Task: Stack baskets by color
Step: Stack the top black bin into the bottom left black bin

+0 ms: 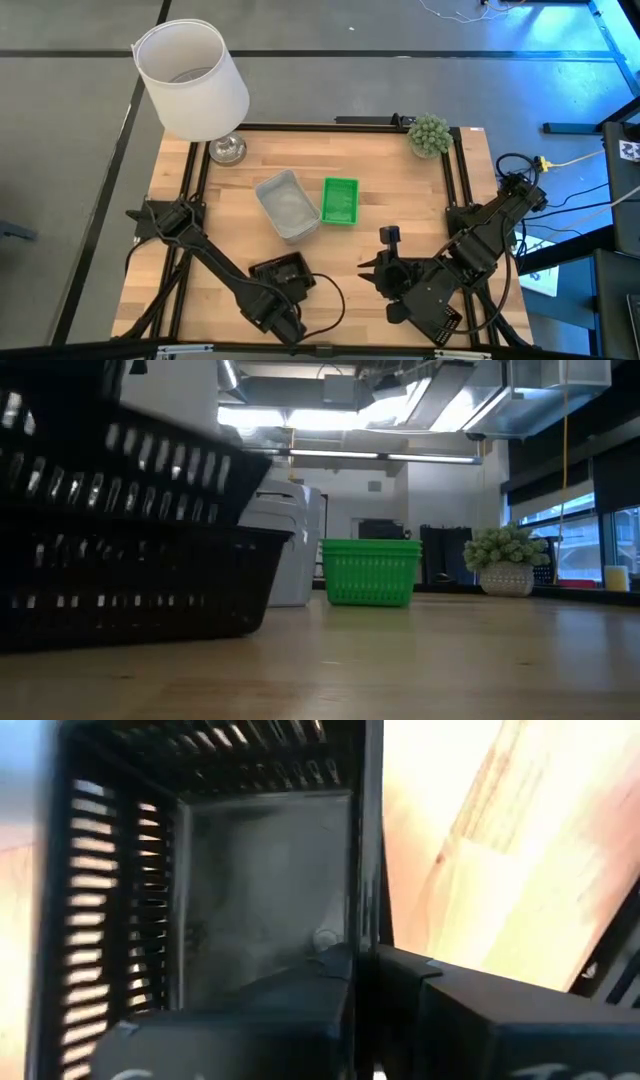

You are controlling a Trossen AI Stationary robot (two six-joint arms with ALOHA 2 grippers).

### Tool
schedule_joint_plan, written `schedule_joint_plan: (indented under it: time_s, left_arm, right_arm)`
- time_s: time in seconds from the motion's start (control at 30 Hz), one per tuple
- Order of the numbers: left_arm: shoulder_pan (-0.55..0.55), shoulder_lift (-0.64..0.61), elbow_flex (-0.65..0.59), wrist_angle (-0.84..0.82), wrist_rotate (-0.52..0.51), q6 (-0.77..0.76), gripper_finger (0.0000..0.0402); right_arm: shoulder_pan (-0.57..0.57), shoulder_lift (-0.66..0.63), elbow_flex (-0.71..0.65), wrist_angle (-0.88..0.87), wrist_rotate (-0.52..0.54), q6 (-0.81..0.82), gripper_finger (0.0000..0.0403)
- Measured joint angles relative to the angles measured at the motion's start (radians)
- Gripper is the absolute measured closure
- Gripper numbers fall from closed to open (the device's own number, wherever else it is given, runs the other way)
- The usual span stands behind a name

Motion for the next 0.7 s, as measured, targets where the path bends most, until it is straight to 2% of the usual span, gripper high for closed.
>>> schedule_joint_plan:
  time_s: [0.27, 0.43, 0.7]
  left_arm:
    - [0.023, 0.0, 0.0, 0.009, -0.004, 0.0, 0.0338]
    - [0.021, 0.0, 0.0, 0.009, -0.017, 0.016, 0.0333]
    - [0.006, 0.0, 0.0, 0.009, -0.026, 0.061, 0.0333]
  right_arm:
    - [0.0, 0.0, 0.0, 0.0, -0.009, 0.0, 0.0321]
    - [0.0, 0.0, 0.0, 0.0, -0.044, -0.024, 0.0321]
    - [0.0, 0.0, 0.0, 0.0, -0.043, -0.026, 0.0321]
